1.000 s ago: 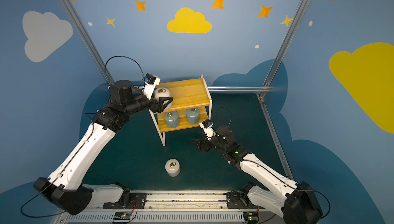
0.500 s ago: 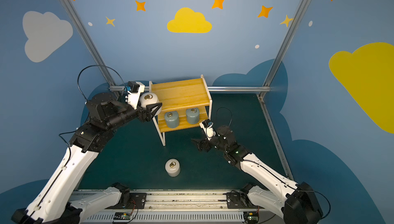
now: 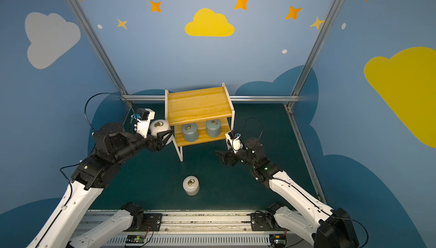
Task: Remove the tea canisters from the shelf
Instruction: Place the tea canister at the center of the board.
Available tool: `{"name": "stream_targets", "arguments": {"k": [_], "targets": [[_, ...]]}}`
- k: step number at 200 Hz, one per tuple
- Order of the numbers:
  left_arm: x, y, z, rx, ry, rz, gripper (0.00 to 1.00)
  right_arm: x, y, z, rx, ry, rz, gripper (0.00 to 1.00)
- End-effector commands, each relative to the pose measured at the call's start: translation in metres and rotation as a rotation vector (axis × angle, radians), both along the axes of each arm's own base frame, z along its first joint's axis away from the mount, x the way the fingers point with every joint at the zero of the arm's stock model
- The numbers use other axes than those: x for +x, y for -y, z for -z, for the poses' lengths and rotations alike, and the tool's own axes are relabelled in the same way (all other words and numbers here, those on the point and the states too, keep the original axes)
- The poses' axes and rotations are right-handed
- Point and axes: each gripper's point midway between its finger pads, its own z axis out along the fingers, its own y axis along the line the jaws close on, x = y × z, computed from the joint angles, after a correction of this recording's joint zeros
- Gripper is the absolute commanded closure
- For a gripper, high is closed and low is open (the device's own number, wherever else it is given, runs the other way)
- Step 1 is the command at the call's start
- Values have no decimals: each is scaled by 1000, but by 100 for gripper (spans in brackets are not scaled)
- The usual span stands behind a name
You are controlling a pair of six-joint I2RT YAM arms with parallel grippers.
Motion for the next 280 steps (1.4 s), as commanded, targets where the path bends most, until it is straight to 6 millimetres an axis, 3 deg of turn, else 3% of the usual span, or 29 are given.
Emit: {"name": "stream_targets", "arguments": {"k": [1,194,234,280], "targets": [[-6,-2,-14,-52,52,-18,47,-1,3,-16,16,34,-11,11],[-27,-8,110,-51,-94,-153,57,-4,32,-15,7,49,36,11],[-29,-8,144,-58,-148,-180,59,-6,36,-14,7,48,44,11],[-31,-9,168,-58,-183,-200,60,-8,40,-10,1,41,54,11]]}}
